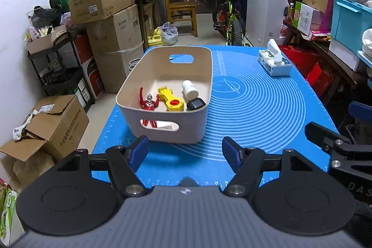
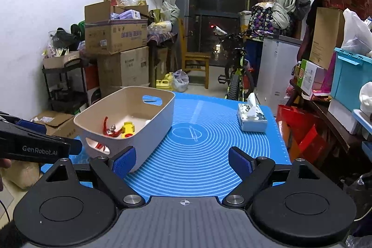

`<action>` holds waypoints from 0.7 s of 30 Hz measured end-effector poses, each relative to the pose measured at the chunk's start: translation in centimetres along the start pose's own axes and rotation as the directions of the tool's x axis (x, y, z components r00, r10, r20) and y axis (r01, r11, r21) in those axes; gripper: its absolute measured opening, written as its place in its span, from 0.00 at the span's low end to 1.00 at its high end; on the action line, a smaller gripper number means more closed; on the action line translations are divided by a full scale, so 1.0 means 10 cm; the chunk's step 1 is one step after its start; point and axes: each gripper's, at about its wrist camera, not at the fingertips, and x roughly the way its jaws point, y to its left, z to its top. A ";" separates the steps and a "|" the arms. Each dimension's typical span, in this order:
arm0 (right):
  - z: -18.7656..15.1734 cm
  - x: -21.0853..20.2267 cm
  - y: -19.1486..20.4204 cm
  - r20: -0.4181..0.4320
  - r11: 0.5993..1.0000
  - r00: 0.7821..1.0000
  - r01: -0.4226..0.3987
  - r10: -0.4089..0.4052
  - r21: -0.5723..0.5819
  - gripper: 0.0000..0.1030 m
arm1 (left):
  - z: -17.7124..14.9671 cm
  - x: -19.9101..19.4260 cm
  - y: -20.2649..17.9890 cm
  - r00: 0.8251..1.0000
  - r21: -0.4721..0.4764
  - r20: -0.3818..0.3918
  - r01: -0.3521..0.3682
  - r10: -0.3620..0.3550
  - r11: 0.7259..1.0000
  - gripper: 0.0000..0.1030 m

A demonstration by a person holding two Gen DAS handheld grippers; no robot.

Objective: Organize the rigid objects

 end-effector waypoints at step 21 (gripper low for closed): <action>-0.05 -0.05 -0.05 -0.023 1.000 1.000 0.011 -0.011 0.029 0.85 | -0.08 -0.04 -0.07 1.000 0.009 -0.012 0.018 -0.017 1.000 0.69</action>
